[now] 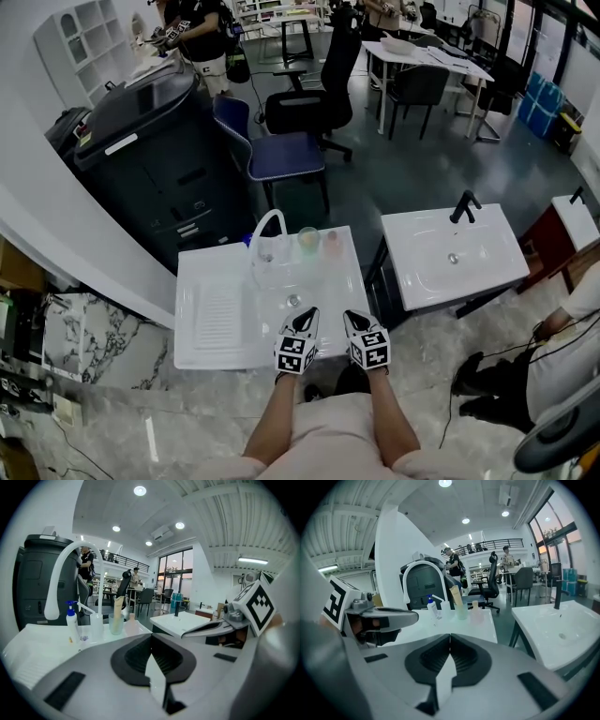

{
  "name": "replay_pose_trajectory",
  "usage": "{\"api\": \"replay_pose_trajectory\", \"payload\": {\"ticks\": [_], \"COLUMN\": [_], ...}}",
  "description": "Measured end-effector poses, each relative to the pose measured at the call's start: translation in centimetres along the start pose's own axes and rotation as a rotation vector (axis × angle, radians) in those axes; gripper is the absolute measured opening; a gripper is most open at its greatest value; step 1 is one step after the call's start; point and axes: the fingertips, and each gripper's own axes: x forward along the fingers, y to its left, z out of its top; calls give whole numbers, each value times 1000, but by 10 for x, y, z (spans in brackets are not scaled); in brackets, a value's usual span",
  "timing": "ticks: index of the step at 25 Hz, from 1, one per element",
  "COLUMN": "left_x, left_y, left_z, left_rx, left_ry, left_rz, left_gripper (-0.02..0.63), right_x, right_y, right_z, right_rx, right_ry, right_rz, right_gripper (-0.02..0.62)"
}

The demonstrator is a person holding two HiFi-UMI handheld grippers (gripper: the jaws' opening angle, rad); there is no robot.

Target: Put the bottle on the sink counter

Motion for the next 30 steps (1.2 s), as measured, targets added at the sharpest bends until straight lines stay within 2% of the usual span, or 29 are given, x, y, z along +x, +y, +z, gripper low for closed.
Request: {"api": "replay_pose_trajectory", "payload": {"ticks": [30], "left_x": [-10], "left_y": [-5], "left_z": [-5], "left_rx": [-19], "left_ry": [5], "left_rz": [13], "left_gripper": [6], "right_x": [-10], "right_y": [7], "right_z": [-10], "right_rx": [-14], "right_ry": [0], "right_rz": [2], "right_gripper": [5]}}
